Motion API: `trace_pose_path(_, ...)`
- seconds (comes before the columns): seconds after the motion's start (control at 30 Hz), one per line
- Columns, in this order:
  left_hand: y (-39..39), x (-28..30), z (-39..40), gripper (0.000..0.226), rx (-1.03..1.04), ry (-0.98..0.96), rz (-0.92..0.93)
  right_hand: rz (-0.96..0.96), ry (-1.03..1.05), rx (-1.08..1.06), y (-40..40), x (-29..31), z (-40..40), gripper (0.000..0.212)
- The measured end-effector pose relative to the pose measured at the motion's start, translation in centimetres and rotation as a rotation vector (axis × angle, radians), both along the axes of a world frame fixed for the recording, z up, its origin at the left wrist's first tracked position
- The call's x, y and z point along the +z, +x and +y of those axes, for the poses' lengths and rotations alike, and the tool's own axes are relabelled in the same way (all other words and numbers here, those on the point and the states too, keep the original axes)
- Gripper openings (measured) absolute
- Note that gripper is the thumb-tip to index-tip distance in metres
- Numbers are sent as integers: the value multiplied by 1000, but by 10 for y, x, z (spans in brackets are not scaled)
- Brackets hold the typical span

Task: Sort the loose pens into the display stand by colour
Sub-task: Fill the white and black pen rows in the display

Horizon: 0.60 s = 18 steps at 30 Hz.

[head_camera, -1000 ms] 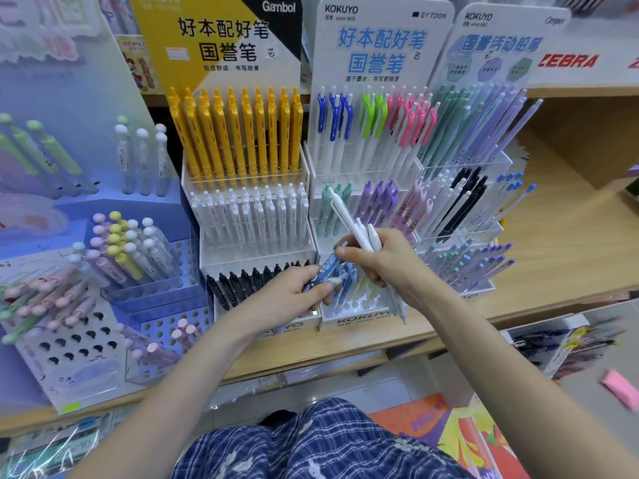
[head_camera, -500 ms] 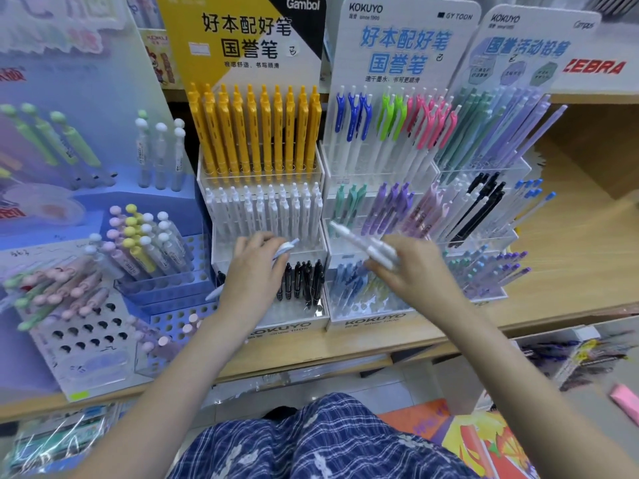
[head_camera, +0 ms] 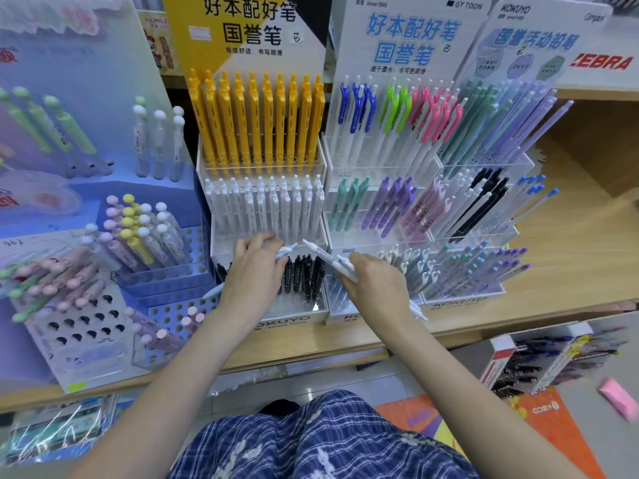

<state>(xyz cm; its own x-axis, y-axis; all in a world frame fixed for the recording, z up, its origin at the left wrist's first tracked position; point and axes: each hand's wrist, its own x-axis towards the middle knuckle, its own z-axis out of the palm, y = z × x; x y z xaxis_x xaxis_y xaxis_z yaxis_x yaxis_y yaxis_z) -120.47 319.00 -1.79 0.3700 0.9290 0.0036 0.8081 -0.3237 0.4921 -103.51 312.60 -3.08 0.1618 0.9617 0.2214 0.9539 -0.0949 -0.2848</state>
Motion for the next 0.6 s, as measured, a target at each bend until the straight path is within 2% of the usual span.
trace_pose_path(0.1, -1, -1, 2, 35, 6, -2, -13, -52, -17, 24, -4, 2, 6, 36)
trace_pose_path(0.17, -2, -2, 2, 34, 12, -5, -28, -56, 5, 29, -1, -2, 5, 27)
trace_pose_path(0.23, 0, -3, 2, 33, 16, -5, -44, -60, -85, 5, 2, -1, 4, 22)
trace_pose_path(0.43, 0, -2, 5, 33, -3, -15, -45, -72, -204, -29, -1, 11, 8, 23)
trace_pose_path(0.5, -4, 0, 6, 32, -16, -16, -58, 98, -177, -76, 6, 18, 3, 25)
trace_pose_path(0.6, -7, 9, 2, 25, -80, -13, -187, 609, -66, -182, 22, 38, -1, 19)
